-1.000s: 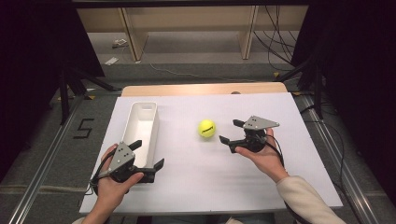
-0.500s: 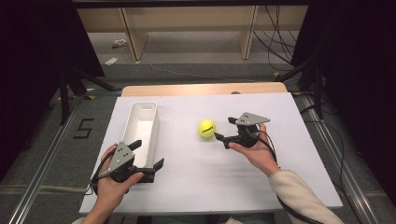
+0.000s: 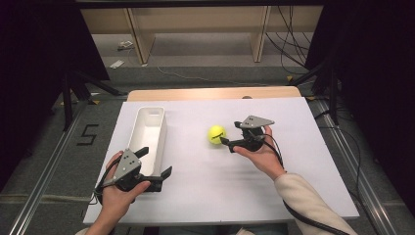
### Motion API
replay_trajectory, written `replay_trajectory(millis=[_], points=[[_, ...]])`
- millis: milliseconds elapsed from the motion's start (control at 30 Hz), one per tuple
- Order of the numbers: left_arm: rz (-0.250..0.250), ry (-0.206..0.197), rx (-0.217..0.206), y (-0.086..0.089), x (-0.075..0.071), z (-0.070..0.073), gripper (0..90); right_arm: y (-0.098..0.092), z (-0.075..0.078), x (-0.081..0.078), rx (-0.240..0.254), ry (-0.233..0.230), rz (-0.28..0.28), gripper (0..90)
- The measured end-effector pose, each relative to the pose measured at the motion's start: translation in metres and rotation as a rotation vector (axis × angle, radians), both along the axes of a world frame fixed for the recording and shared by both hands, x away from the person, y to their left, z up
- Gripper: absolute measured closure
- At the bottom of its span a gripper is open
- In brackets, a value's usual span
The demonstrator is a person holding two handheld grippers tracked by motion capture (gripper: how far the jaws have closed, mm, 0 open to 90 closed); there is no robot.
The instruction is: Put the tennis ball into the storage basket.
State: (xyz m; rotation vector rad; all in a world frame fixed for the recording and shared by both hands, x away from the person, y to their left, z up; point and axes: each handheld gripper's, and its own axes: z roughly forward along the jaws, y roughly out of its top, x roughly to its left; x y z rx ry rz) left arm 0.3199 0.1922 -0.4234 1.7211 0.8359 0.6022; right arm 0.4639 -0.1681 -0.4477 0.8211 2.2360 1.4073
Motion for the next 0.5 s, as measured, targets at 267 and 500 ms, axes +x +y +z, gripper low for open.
replay_trajectory(millis=[267,500], points=[[-0.001,0.0,0.0,0.0,0.0,0.0,0.0,0.009,-0.005,0.01,0.006,0.019,-0.012,15.5],[-0.005,0.002,0.003,0.0,0.0,0.0,0.0,0.017,-0.012,0.017,0.0,0.038,-0.015,15.5]])
